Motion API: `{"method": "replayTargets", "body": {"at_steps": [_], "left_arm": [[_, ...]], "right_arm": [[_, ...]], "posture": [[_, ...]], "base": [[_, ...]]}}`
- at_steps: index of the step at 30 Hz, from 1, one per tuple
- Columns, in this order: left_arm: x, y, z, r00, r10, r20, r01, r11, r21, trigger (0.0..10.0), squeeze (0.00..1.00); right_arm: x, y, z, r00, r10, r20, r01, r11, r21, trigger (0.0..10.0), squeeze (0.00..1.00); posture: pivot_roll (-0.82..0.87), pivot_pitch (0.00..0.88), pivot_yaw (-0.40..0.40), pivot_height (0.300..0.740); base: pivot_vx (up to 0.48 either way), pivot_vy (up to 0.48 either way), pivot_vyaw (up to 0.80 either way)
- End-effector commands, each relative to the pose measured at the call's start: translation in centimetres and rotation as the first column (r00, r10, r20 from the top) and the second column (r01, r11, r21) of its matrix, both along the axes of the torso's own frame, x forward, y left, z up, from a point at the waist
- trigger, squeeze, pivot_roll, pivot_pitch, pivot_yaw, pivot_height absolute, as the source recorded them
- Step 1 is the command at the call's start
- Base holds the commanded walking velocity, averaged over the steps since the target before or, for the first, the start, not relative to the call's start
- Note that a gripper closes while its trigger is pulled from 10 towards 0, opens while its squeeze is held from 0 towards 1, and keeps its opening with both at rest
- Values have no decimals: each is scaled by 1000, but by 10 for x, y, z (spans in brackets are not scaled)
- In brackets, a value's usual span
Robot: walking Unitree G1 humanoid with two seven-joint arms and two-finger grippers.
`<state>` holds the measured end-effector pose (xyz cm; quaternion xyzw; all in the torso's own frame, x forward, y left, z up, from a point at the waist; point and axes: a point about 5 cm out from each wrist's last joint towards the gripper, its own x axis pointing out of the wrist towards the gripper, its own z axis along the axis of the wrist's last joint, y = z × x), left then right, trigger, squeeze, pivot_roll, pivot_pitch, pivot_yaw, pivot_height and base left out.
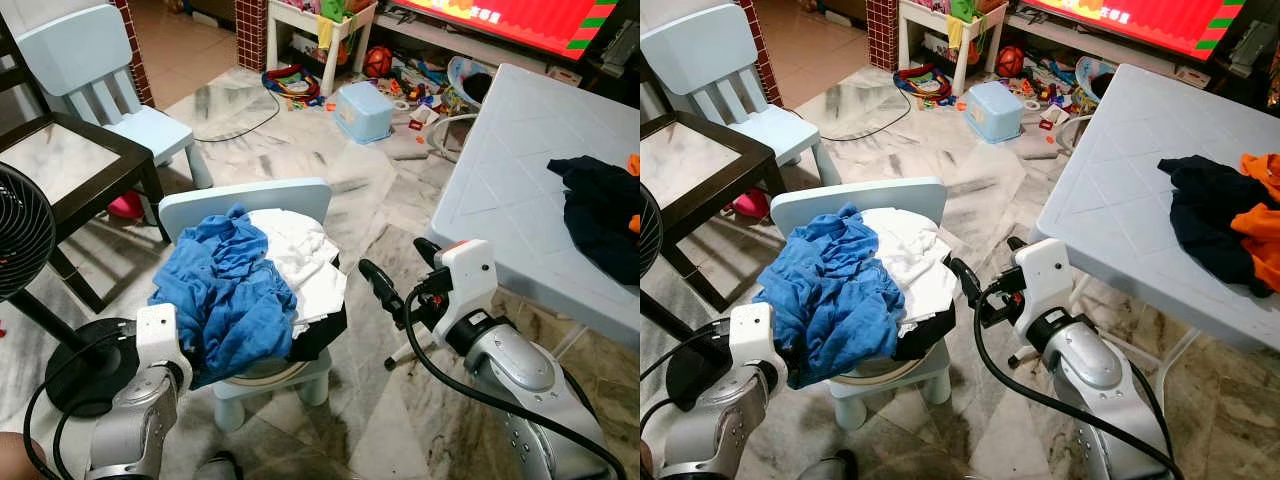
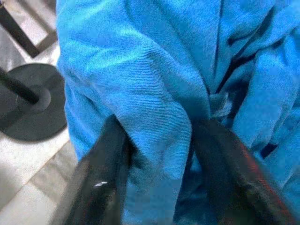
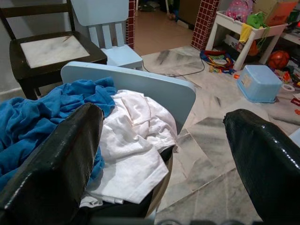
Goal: Hang hanger
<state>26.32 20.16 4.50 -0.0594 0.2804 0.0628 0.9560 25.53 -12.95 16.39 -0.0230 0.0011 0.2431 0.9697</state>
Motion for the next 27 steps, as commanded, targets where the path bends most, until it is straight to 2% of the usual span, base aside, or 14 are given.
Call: {"method": "replayTargets", "body": {"at_steps": [1, 8, 9, 11, 12, 14, 16, 19, 20, 21, 23, 25, 26, 27], "left_arm": [[2, -2, -1, 1000, -7, 8, 7, 1000, -14, 0, 0], [14, -3, 6, 998, 1, 64, 1, 1000, -24, 0, 0], [18, -5, 12, 993, 6, 114, -1, 999, -43, 0, 0], [22, -7, 17, 988, 8, 155, 0, 999, -54, 0, 0], [27, -10, 26, 976, 9, 218, 7, 998, -70, 0, 0], [35, -14, 38, 959, 0, 282, 21, 997, -73, 0, 0], [43, -19, 46, 951, 15, 308, 19, 994, -109, 0, 0], [64, -35, 68, 919, 1, 395, 63, 987, -148, 0, 0], [76, -47, 86, 885, -22, 466, 107, 982, -157, 0, 0], [88, -63, 107, 834, -53, 549, 178, 968, -177, 0, 0], [93, -71, 118, 804, -76, 590, 217, 961, -173, 0, 0], [101, -94, 167, 658, -115, 745, 361, 915, -178, 0, 0], [101, -94, 167, 658, -115, 745, 361, 915, -178, 0, 0], [100, -101, 188, 584, -113, 804, 415, 893, -176, 0, 0]], "right_arm": [[0, -2, -4, 1000, -7, -9, 7, 1000, -5, 10000, 0], [2, -1, -3, 1000, -5, -5, 5, 1000, -6, 10000, 0], [3, -2, -2, 1000, -8, -2, 8, 1000, -6, 10000, 0], [3, -2, -2, 1000, -10, -1, 10, 1000, -6, 10000, 0], [3, -3, -2, 1000, -13, -1, 13, 1000, -6, 10000, 0], [3, -2, -2, 1000, -14, -1, 14, 1000, -6, 10000, 0], [4, -2, -2, 1000, -16, -1, 16, 1000, -4, 10000, 0], [6, -1, -3, 1000, -18, -2, 17, 1000, -3, 10000, 0], [7, 0, -4, 1000, -21, 0, 21, 1000, -2, 10000, 0], [9, 0, -3, 999, -34, 11, 34, 999, -5, 10000, 0], [10, 0, -2, 999, -45, 20, 45, 999, -10, 10000, 0], [12, -4, 1, 997, -72, 30, 72, 997, -5, 10000, 0], [12, -4, 1, 997, -72, 30, 72, 997, -5, 10000, 0], [13, -7, 2, 995, -94, 31, 94, 996, 0, 10000, 0]], "posture": [[-32, 135, -135, 740], [-34, 128, -136, 740], [-35, 127, -136, 740], [-35, 126, -136, 740], [-34, 125, -136, 740], [-30, 122, -139, 740], [-26, 124, -141, 740], [-18, 122, -145, 740], [-19, 122, -145, 740], [-21, 119, -146, 740], [-22, 119, -146, 740], [-30, 121, -141, 740], [-30, 121, -141, 740], [-31, 121, -138, 740]], "base": [[0, 0, 0], [0, 0, 0], [0, 0, 0], [0, 0, 0], [0, 0, 0], [0, 0, 0], [0, 0, 0], [0, 0, 0], [0, 0, 0], [0, 0, 0], [0, 0, 0], [0, 0, 0], [0, 0, 0], [0, 0, 0]]}}
